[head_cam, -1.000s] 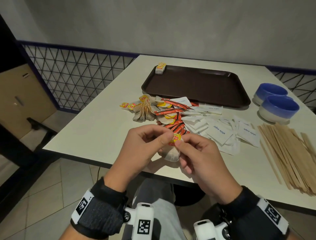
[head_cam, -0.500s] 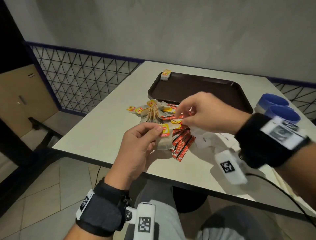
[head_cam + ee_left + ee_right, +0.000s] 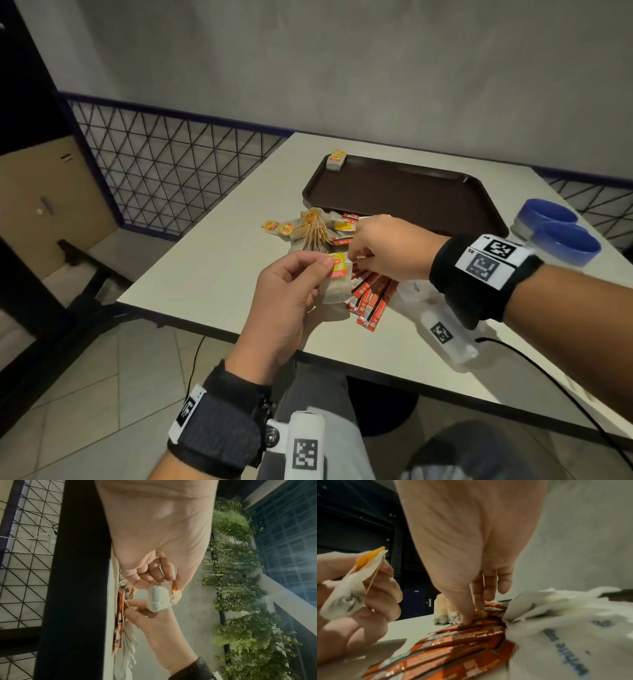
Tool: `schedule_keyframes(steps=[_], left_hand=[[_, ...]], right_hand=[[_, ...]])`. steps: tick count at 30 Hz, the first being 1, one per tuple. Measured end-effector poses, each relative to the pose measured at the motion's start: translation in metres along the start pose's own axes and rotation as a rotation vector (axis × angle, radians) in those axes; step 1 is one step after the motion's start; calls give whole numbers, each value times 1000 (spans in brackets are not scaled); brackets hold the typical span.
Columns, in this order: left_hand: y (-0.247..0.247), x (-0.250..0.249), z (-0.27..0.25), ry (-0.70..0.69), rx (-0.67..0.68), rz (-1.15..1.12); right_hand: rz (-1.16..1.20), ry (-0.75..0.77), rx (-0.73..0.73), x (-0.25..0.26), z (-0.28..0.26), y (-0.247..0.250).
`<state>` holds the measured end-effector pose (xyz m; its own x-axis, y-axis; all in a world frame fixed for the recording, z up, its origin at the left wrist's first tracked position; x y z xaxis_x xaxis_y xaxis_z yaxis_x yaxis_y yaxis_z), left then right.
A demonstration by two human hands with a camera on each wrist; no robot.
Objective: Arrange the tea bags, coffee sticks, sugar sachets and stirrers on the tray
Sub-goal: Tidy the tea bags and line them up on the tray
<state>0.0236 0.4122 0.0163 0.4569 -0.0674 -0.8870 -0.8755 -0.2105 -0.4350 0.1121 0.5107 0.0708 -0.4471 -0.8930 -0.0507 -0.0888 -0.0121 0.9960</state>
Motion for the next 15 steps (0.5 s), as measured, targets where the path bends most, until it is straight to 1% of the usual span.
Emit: schedule_keyframes(steps=[3, 6, 8, 9, 12, 15], left_hand=[[1, -2, 0, -24, -11, -26], [4, -3, 1, -46, -48, -34], [7, -3, 2, -61, -78, -38], [9, -3, 3, -71, -97, -39], [17, -4, 6, -115, -161, -47], [17, -5, 6, -141, -184, -40]], right_hand=[[186, -41, -107, -9, -5, 11], [344, -106, -249, -21, -15, 27], [456, -116, -331, -23, -24, 42], [511, -113, -349, -22, -29, 48], [615, -88, -318, -12, -41, 64], [699, -30, -206, 8, -51, 69]])
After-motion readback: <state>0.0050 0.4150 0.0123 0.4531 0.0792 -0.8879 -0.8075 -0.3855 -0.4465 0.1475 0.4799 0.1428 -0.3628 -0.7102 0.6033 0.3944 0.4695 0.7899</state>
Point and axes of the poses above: each hand's wrist, its own z-axis towards the middle knuckle, its own y-axis out of the back of the hand, x = y × z, the point moved 10 cm from there along z, towards the middle knuckle, and after that the axes turned 10 degrees about y, right-handed, at the moved point
